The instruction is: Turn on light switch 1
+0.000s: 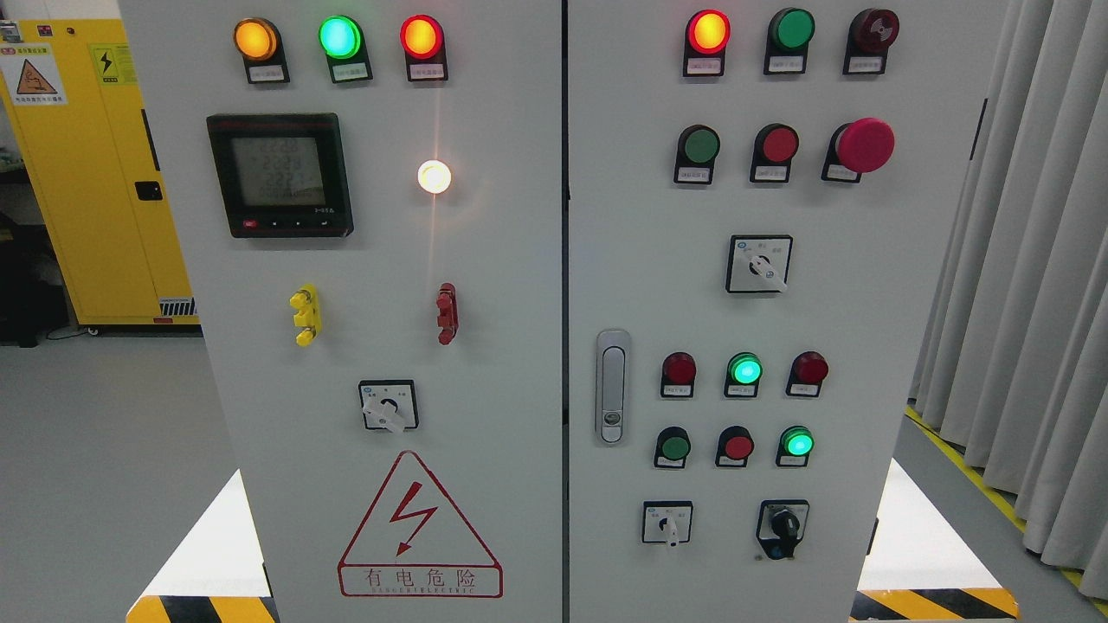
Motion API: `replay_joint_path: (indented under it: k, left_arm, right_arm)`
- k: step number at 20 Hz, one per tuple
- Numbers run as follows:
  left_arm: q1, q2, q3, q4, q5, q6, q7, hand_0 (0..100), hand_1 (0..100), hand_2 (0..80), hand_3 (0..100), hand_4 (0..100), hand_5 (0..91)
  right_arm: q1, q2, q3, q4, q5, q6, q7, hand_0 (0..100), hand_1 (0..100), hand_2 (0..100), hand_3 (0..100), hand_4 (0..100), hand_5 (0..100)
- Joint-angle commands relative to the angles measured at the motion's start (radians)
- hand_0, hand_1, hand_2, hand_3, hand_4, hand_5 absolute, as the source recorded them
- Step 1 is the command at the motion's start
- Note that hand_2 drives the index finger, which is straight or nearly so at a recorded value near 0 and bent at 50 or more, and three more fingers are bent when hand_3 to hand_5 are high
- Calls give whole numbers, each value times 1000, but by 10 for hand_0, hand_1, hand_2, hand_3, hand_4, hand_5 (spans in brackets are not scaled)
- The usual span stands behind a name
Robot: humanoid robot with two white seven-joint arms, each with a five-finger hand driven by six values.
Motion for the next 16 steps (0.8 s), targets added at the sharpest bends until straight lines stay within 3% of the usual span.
replay_joint_path:
  k: [1,16]
  left_arm:
    - [-34,-27,-23,178,30,1,3,207,131,0,0,0,0]
    - [-43,-28,-29,178,33,-2,4,205,116,0,0,0,0]
  right_arm:
    - [0,0,0,0,0,1,1,0,500,40,0,0,0]
    - [0,0,0,0,0,1,1,0,500,40,0,0,0]
